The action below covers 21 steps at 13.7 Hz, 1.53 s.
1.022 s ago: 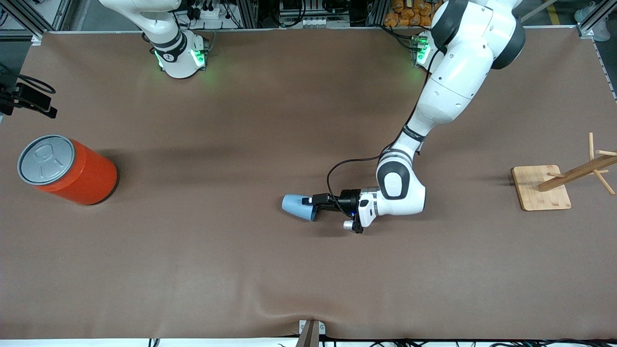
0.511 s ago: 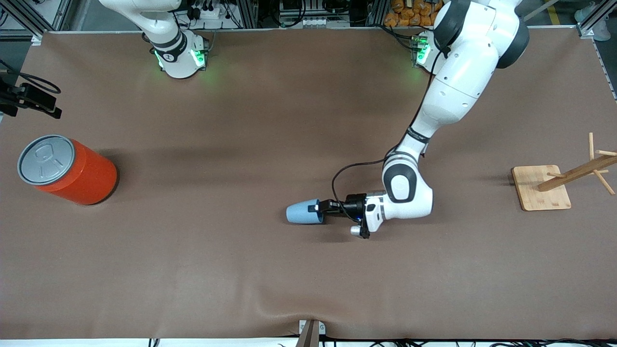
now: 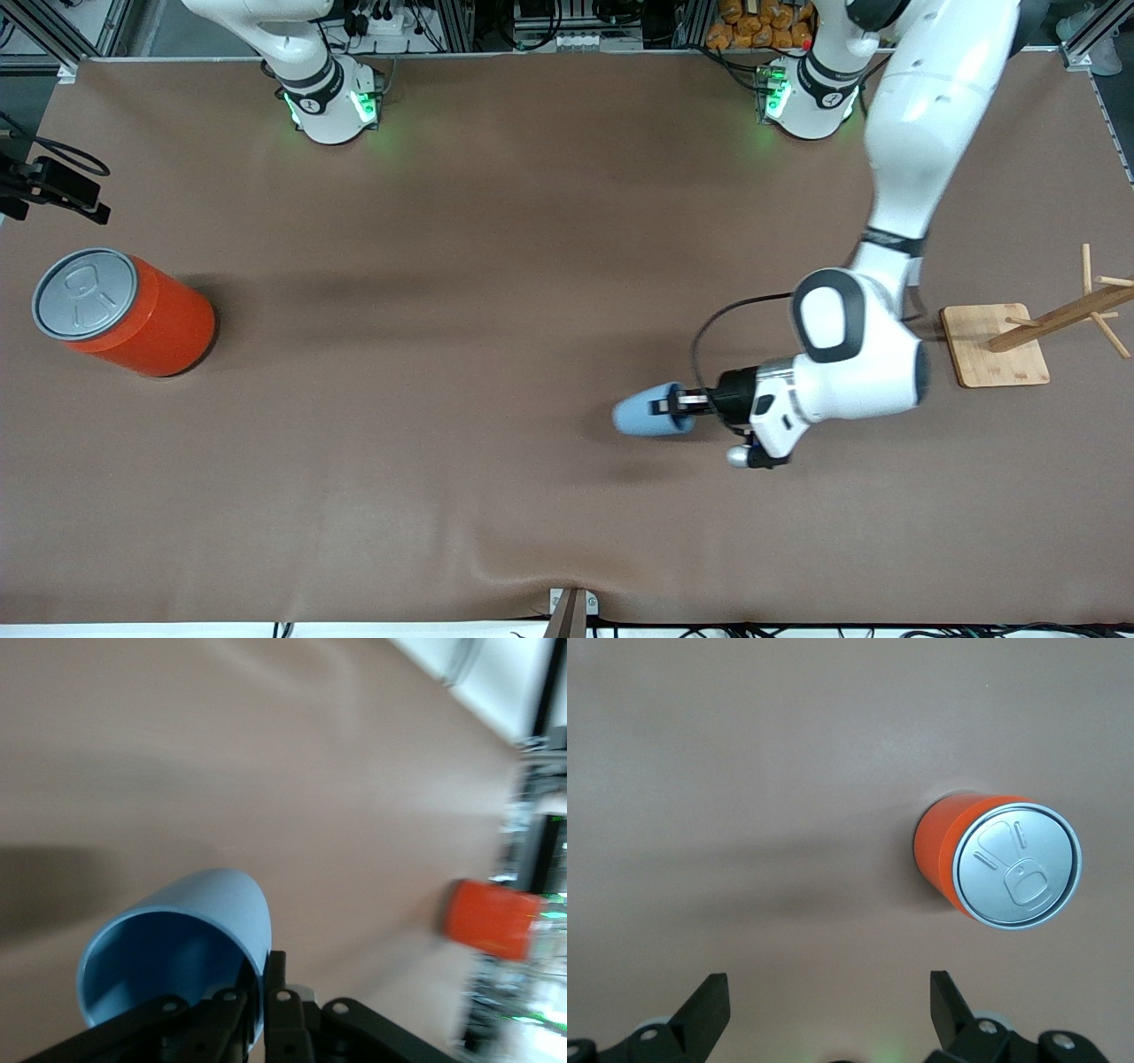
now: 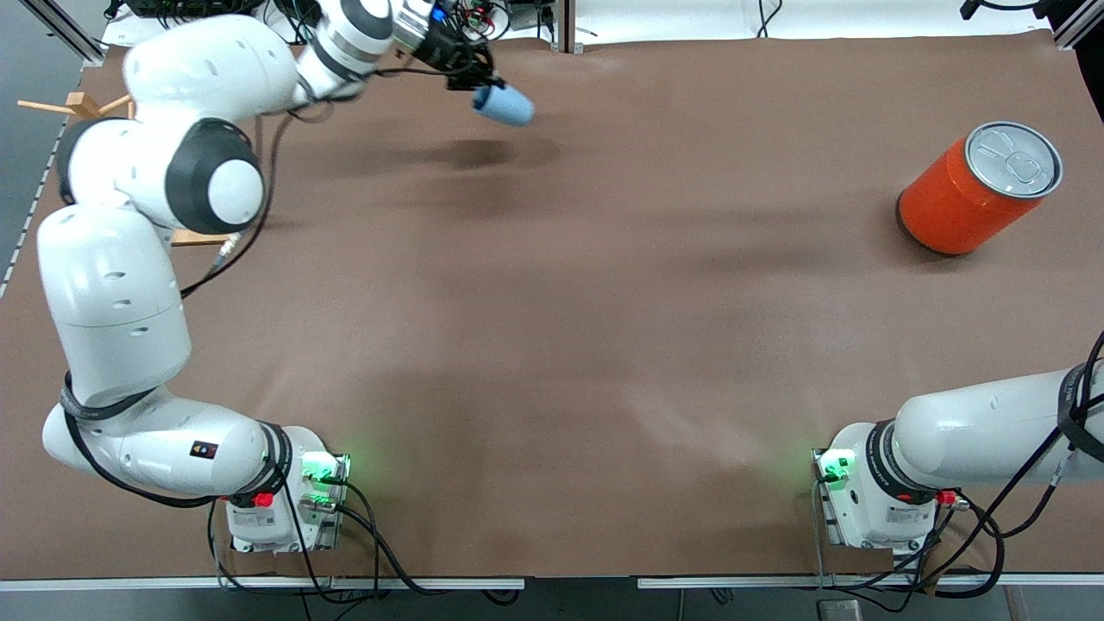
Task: Flip cup
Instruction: 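Carry the cup toward the wooden stand and stand it upright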
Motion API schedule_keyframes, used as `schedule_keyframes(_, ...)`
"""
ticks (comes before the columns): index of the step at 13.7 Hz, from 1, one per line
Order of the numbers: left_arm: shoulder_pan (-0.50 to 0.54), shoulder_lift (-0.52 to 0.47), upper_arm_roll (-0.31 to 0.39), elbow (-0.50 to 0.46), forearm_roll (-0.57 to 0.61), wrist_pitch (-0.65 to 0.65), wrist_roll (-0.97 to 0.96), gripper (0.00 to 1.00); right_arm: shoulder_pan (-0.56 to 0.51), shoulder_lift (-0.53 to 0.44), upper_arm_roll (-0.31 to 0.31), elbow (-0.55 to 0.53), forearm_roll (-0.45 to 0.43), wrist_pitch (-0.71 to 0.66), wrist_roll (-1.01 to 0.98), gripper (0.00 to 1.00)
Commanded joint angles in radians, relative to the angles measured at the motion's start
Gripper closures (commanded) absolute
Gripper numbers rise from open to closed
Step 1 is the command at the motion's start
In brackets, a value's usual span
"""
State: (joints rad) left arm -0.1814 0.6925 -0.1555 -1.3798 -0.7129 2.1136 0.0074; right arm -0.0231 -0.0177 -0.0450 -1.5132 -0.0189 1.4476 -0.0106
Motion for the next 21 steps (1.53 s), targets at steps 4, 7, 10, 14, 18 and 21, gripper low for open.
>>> schedule_keyframes(4,0.166,-0.152,0.001,-0.165,0.569,-0.155,-0.032,1.00,-0.004,0.001,-0.003,0.015,0.077,-0.001,0.011,0.00)
schedule_keyframes(7,0.207,-0.230,0.005,-0.281,0.644,-0.138,-0.049,1.00,-0.018,-0.001,-0.001,0.016,0.090,-0.007,0.006,0.00)
schedule_keyframes(10,0.232,-0.303,0.005,-0.450,0.664,0.020,-0.073,1.00,-0.017,-0.004,0.001,0.015,0.080,-0.018,0.003,0.00)
schedule_keyframes(14,0.232,-0.335,0.004,-0.510,0.750,0.074,-0.121,1.00,-0.017,-0.004,0.001,0.016,0.057,-0.036,-0.005,0.00)
schedule_keyframes(18,0.233,-0.329,0.002,-0.559,0.757,0.111,-0.127,1.00,-0.020,-0.002,-0.003,0.031,0.054,-0.035,-0.005,0.00)
schedule_keyframes(21,0.234,-0.321,0.004,-0.567,0.757,0.121,-0.127,0.98,-0.018,-0.001,-0.001,0.031,0.053,-0.035,-0.005,0.00)
